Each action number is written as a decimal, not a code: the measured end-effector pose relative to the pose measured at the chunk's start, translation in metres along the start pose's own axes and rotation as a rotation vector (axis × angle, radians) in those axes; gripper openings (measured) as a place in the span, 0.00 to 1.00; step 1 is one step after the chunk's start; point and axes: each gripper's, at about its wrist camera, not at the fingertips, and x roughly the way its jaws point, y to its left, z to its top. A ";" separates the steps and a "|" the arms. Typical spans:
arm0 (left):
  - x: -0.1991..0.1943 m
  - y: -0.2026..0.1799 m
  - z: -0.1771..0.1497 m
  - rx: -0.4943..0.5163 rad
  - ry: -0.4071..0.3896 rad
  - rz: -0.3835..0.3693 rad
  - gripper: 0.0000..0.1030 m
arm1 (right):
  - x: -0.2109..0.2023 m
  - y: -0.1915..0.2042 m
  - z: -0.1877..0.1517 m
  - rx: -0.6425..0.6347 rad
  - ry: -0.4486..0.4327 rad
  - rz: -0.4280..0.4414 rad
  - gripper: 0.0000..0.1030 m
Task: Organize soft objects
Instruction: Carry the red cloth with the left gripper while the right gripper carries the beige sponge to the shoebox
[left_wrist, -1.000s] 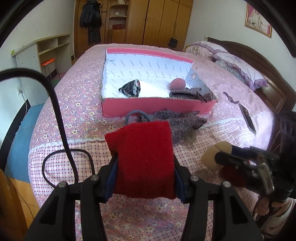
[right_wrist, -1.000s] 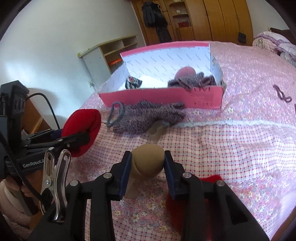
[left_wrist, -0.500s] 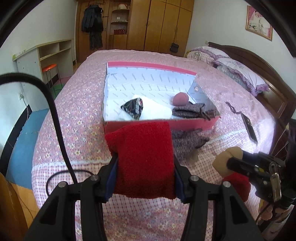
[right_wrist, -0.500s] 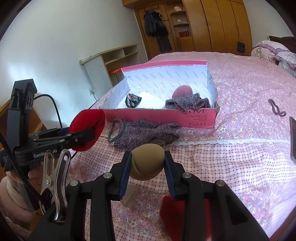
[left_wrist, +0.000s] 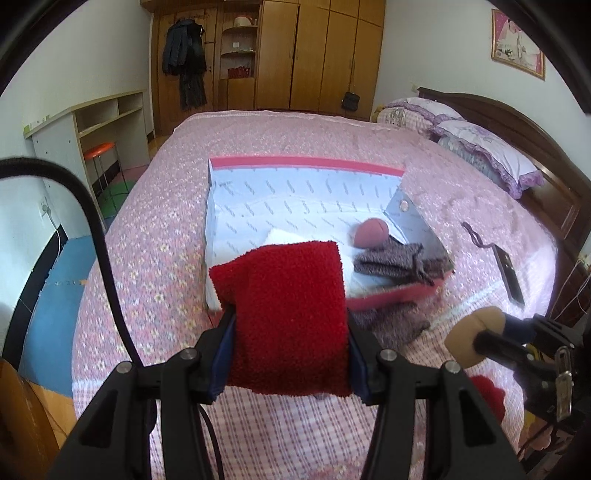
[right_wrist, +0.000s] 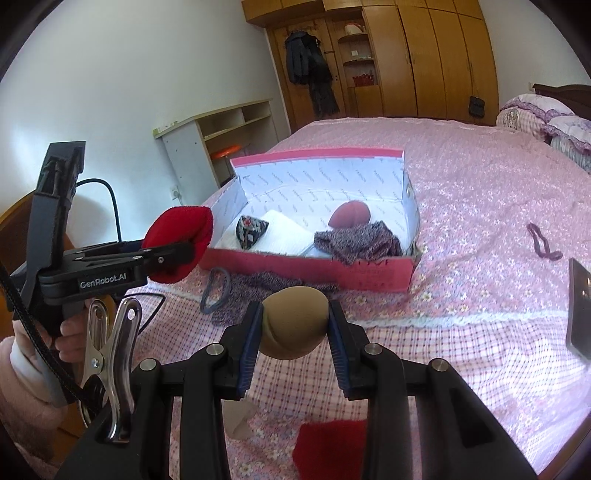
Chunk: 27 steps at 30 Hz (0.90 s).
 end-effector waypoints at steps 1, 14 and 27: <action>0.001 0.000 0.003 0.002 -0.003 0.004 0.53 | 0.000 -0.001 0.002 0.000 -0.002 -0.001 0.34; 0.038 0.001 0.033 0.016 0.014 0.032 0.53 | 0.017 -0.021 0.033 -0.005 -0.035 -0.032 0.34; 0.077 0.007 0.058 0.001 0.024 0.045 0.53 | 0.039 -0.033 0.063 -0.043 -0.067 -0.128 0.34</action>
